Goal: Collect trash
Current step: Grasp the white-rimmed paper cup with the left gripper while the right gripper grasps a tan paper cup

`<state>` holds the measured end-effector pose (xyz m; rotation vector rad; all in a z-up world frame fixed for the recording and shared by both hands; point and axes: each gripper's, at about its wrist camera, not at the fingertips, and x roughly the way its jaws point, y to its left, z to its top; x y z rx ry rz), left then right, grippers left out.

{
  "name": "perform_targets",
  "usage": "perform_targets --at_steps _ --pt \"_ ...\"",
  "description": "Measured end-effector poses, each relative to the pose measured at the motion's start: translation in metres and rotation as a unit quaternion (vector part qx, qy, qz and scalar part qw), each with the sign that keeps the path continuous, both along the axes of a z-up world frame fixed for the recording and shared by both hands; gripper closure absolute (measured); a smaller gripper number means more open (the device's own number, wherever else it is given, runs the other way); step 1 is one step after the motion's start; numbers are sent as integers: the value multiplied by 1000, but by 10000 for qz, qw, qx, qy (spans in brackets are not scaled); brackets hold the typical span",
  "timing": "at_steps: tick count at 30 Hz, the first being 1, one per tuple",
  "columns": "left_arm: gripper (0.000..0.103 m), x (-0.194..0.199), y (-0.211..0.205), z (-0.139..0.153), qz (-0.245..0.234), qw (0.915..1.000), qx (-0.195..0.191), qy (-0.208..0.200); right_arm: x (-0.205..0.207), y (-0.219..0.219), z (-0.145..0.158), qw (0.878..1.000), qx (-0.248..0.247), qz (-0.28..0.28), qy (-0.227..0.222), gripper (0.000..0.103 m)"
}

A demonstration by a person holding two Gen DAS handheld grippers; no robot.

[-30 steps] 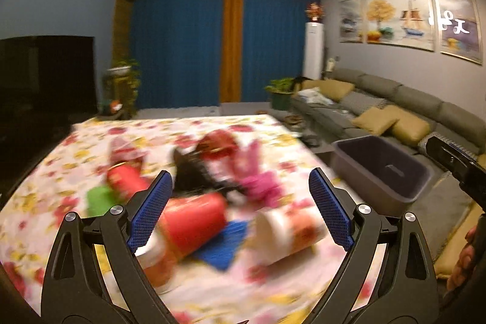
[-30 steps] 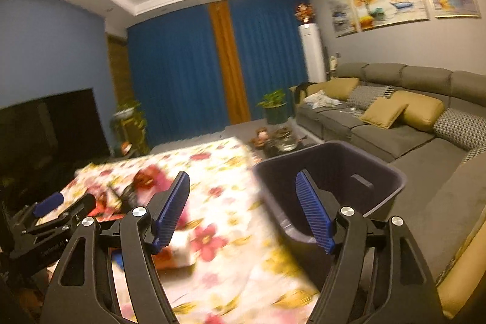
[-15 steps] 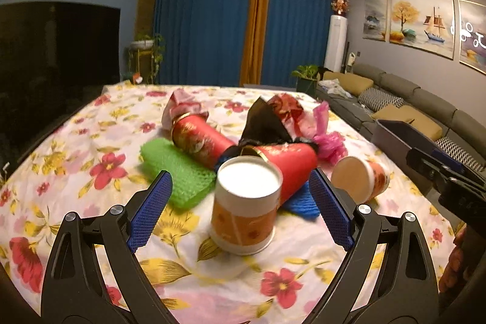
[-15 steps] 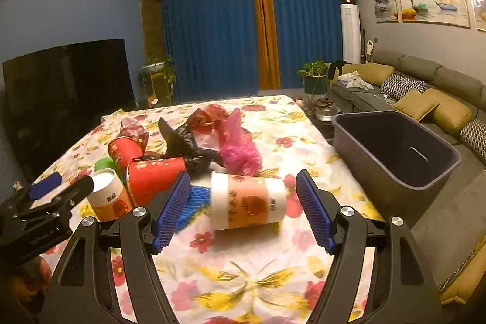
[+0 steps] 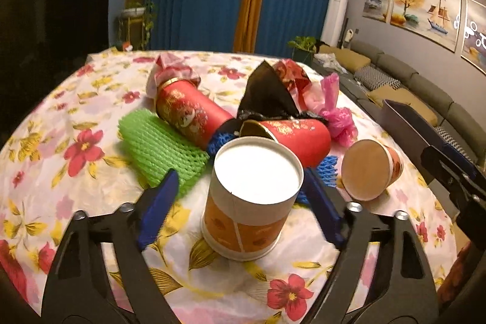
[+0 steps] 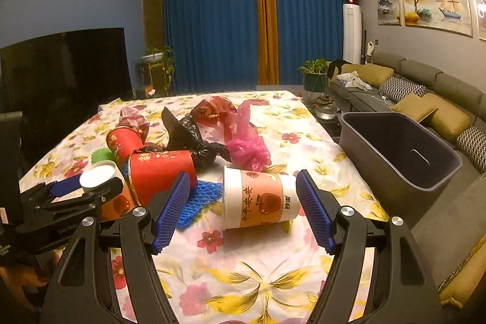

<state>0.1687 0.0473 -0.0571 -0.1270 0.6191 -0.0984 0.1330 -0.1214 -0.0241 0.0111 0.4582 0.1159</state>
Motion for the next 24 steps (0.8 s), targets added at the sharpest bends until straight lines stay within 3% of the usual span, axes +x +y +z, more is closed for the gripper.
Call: perform_targets --at_steps 4,15,24 --pt "45 1 2 -2 -95 9998 -151 47 8 4 -7 9999 -73 -9 137 32" --pt "46 -19 9 13 -3 9988 -281 -410 36 12 -24 9969 -442 -198 619 47" --pt "46 -32 16 29 74 9972 -148 -730 47 10 -36 9937 -557 -301 925 84"
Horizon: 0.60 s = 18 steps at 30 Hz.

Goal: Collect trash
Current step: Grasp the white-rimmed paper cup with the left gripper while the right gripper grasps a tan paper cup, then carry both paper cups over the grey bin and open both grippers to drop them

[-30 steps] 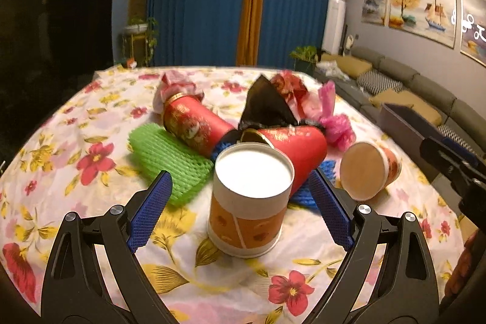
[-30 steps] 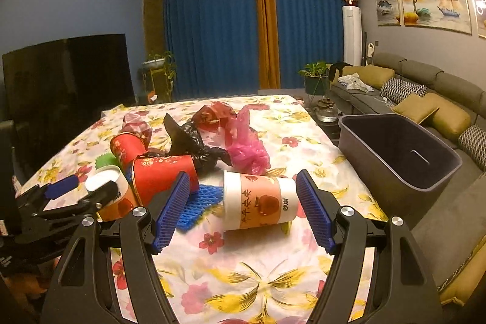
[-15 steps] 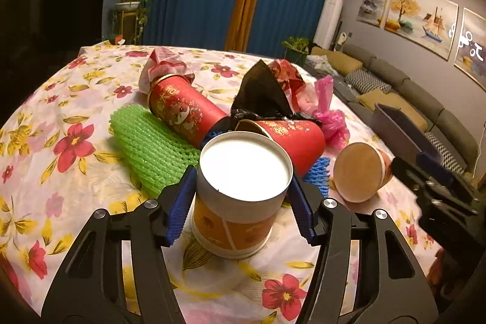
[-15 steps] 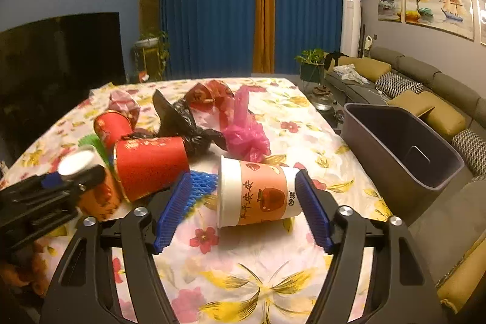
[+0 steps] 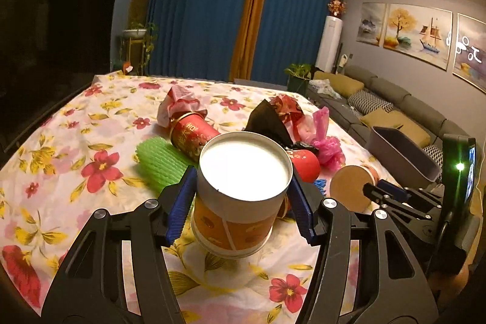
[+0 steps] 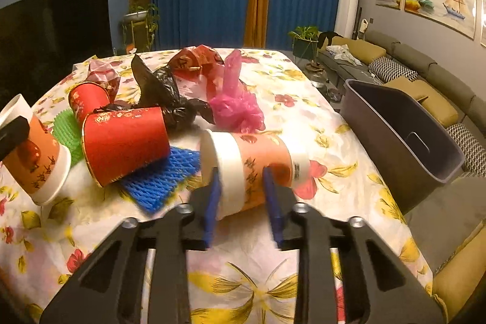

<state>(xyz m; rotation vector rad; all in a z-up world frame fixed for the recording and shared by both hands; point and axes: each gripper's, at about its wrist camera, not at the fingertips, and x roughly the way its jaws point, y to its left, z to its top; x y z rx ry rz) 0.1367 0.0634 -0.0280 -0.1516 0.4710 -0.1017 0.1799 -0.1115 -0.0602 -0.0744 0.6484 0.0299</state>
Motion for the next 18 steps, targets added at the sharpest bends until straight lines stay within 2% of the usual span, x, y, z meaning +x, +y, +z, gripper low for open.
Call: perform_targets --at_steps 8,18 --pt "46 -6 -4 4 -77 9999 -21 -95 -15 -22 7 9997 114 -158 -141 99" --pt "46 -10 -28 15 -348 9992 45 -208 -34 -49 24 9977 411 -194 -511 99"
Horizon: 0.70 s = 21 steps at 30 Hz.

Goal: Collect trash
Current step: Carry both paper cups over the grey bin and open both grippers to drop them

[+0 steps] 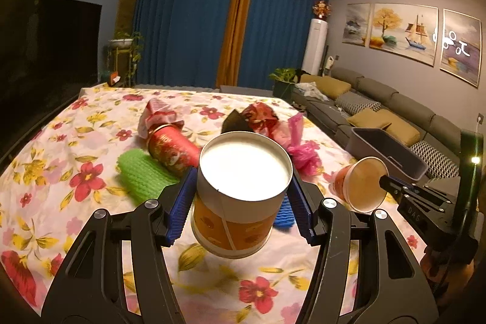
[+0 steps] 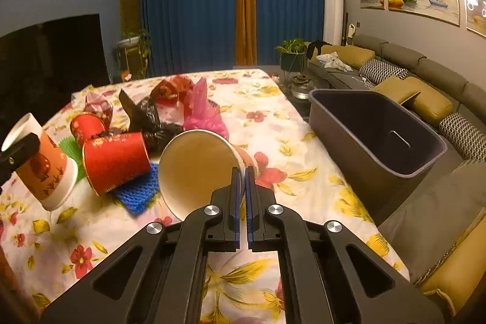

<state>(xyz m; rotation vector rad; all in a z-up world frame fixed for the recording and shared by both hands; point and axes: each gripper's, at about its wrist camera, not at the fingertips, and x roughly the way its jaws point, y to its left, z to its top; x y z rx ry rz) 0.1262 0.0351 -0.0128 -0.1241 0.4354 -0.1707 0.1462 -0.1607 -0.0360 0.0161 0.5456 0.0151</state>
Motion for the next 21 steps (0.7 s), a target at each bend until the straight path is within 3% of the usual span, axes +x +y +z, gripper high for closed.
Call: perform_targets --at_steps 11,21 --pt "46 4 -39 24 -405 9987 142 -261 -17 -29 28 9987 273 -31 -428 99" --pt "46 21 -96 51 -958 9937 257 -526 -33 -79 58 9943 347 -413 -915 99"
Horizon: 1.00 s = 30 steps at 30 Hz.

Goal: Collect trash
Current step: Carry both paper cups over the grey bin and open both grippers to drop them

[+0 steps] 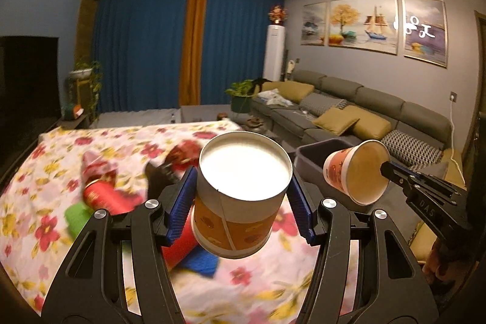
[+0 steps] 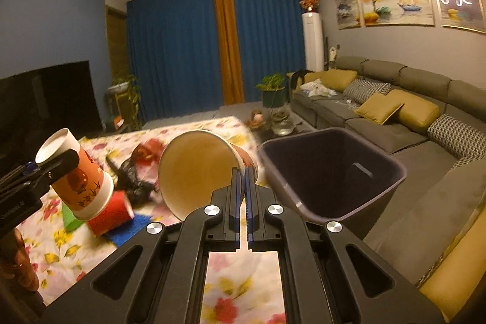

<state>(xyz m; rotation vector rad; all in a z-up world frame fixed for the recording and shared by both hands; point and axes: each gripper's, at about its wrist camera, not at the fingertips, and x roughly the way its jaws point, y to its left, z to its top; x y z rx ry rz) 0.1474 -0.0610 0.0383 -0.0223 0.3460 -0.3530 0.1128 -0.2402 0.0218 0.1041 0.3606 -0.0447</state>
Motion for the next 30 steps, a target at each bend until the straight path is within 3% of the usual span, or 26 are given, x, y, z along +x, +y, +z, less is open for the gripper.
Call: perform_targets --at_steps 14,30 --pt "46 42 -118 19 -910 9957 -19 -178 -1 -82 23 9957 82 -835 -384 99" --pt "46 91 -219 -11 -1272 9918 54 -103 18 -139 14 9915 383 -1186 -368 99"
